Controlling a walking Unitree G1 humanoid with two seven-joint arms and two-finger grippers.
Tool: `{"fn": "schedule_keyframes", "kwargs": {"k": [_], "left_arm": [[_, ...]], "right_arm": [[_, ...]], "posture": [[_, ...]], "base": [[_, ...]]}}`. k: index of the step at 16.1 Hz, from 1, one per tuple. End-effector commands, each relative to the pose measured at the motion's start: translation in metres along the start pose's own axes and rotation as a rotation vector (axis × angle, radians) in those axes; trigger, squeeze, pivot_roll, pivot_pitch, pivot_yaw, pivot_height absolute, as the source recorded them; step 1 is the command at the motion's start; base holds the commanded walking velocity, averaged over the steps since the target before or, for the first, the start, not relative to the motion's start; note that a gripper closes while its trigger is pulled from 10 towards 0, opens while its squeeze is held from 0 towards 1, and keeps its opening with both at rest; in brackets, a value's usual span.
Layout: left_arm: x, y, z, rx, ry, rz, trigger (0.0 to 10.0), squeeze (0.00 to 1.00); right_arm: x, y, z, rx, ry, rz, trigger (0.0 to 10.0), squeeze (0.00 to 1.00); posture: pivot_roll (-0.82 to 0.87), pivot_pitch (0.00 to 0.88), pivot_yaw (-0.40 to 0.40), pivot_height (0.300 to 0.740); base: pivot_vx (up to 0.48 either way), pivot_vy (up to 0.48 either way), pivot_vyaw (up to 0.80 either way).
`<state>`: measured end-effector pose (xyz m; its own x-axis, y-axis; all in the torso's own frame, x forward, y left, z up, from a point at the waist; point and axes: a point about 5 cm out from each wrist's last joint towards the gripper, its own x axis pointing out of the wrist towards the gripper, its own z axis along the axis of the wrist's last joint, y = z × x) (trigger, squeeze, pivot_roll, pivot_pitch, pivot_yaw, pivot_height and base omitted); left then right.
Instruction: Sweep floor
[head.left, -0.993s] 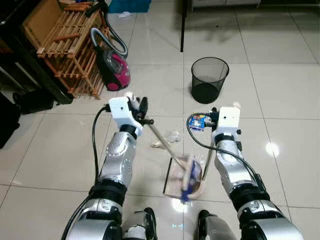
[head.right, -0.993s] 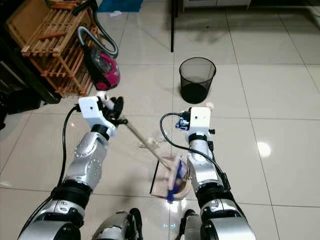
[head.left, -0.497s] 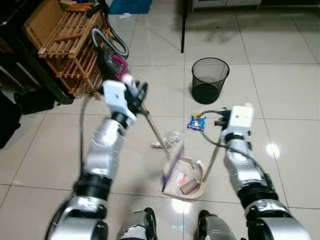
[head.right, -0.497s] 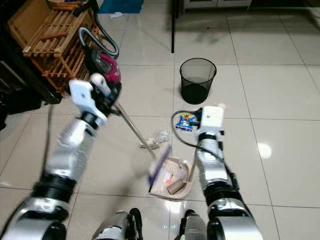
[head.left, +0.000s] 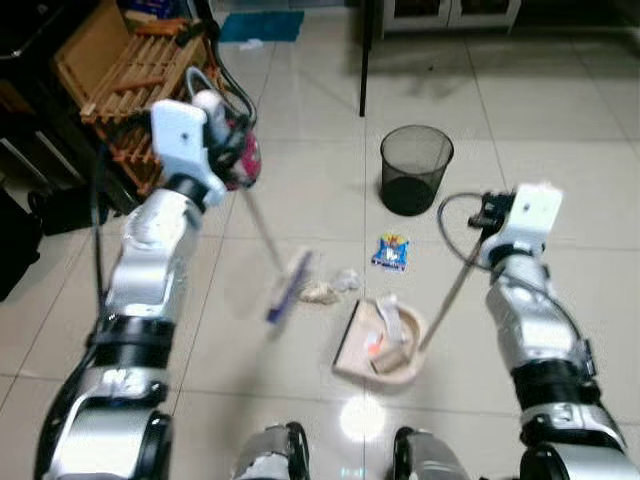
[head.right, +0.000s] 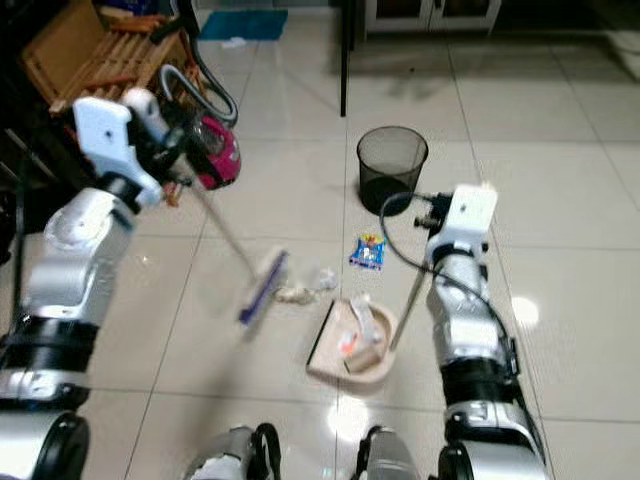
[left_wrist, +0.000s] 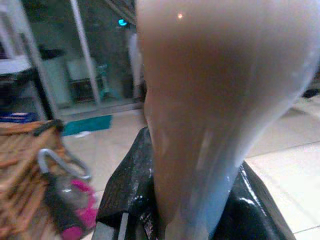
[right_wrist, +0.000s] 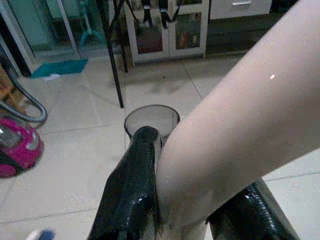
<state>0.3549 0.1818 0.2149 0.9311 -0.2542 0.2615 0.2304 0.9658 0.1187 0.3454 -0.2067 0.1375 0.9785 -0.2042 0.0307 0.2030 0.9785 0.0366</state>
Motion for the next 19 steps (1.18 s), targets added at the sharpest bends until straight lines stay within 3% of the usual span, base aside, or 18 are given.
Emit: {"fn": "schedule_keyframes", "kwargs": {"k": [1, 3, 6, 9, 16, 19], "left_arm": [[-0.009, 0.012, -0.001, 0.033, 0.017, 0.057, 10.0, 0.00], [-0.028, 0.014, -0.019, 0.064, 0.085, 0.083, 10.0, 0.00], [-0.033, 0.003, -0.026, 0.094, 0.076, 0.067, 10.0, 0.00], [-0.038, -0.020, -0.024, 0.132, 0.040, 0.034, 10.0, 0.00], [-0.035, -0.024, -0.031, 0.122, 0.049, 0.062, 10.0, 0.00], [-0.034, -0.026, -0.030, 0.129, 0.045, 0.076, 10.0, 0.00]], "right_arm": [[0.000, -0.004, 0.011, 0.052, -0.006, -0.014, 10.0, 0.00], [0.003, -0.016, 0.031, 0.097, -0.008, -0.075, 10.0, 0.00], [0.005, -0.015, 0.055, 0.038, -0.060, -0.046, 10.0, 0.00], [0.000, -0.011, 0.071, 0.128, -0.126, -0.008, 10.0, 0.00], [0.003, -0.005, 0.085, 0.138, -0.146, -0.005, 10.0, 0.00], [0.007, -0.004, 0.096, 0.148, -0.172, -0.004, 10.0, 0.00]], "posture": [[-0.06, 0.058, 0.092, 0.740], [-0.07, 0.053, 0.103, 0.740], [-0.07, 0.047, 0.099, 0.740], [-0.05, 0.033, 0.093, 0.740], [-0.08, 0.015, 0.106, 0.740], [-0.07, 0.000, 0.095, 0.740]], "base": [[0.000, 0.000, 0.00], [0.000, 0.000, 0.00], [0.000, 0.000, 0.00], [0.097, 0.000, 0.00], [0.401, 0.000, -0.62], [0.425, 0.000, 0.00]]}}
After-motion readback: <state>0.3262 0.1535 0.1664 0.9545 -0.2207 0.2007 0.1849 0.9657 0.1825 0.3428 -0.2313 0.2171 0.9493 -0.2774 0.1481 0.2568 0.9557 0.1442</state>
